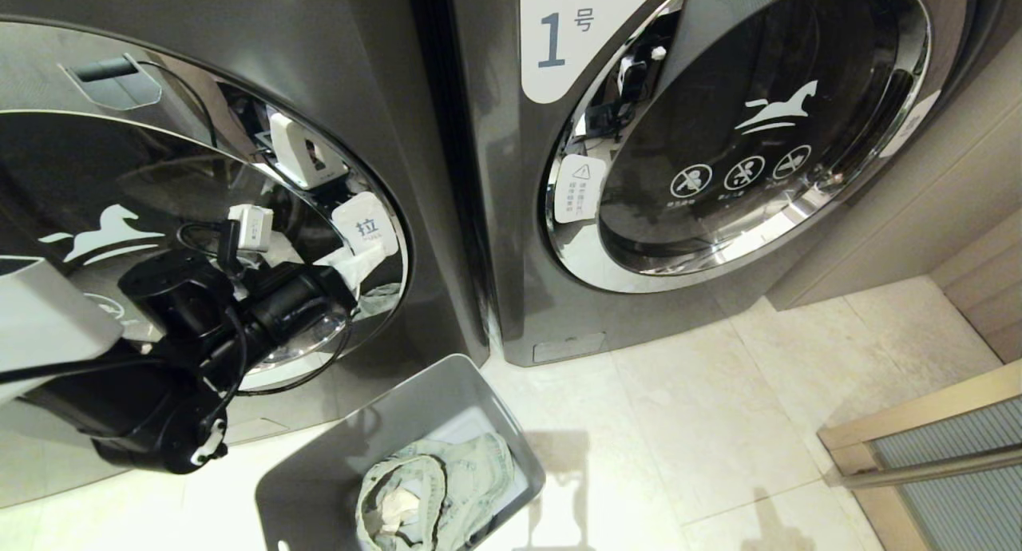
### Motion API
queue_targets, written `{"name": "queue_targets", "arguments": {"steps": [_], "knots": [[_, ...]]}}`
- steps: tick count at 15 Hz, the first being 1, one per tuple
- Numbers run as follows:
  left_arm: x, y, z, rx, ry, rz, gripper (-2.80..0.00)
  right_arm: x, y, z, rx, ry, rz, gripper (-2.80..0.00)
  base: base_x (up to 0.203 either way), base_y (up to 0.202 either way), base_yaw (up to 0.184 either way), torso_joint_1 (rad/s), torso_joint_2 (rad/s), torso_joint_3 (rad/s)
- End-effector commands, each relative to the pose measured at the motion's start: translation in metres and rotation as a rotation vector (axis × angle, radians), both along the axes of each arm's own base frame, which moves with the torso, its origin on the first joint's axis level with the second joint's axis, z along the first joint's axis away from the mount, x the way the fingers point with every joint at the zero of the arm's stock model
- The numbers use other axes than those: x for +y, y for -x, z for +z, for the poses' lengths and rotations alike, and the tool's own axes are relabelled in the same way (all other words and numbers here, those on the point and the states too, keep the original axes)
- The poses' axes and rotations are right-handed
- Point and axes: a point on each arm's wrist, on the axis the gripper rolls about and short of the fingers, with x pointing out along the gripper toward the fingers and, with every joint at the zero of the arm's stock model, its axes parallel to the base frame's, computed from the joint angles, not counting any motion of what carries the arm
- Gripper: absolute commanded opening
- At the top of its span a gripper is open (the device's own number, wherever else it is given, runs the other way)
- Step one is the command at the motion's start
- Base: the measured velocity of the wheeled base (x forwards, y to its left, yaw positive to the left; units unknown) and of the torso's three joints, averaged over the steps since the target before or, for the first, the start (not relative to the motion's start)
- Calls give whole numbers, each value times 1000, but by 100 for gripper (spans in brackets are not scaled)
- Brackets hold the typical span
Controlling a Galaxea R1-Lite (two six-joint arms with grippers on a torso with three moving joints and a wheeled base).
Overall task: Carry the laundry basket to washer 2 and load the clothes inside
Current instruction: Open the lid of the washing machine
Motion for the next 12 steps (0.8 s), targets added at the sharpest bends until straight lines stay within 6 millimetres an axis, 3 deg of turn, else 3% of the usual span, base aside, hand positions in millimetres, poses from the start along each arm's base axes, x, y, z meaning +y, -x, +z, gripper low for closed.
{"name": "queue_targets", "arguments": {"steps": [1,6,12], "knots": [[0,7,3,-6,-6,-37,-280,0,-4,-11,39,0,1,-280,0,0,0,0,0,0],[-1,27,2,22,-24,-108,-280,0,-4,-11,39,0,1,-280,0,0,0,0,0,0],[-12,31,1,26,-27,-146,-280,0,-4,-11,39,0,1,-280,0,0,0,0,0,0]]}}
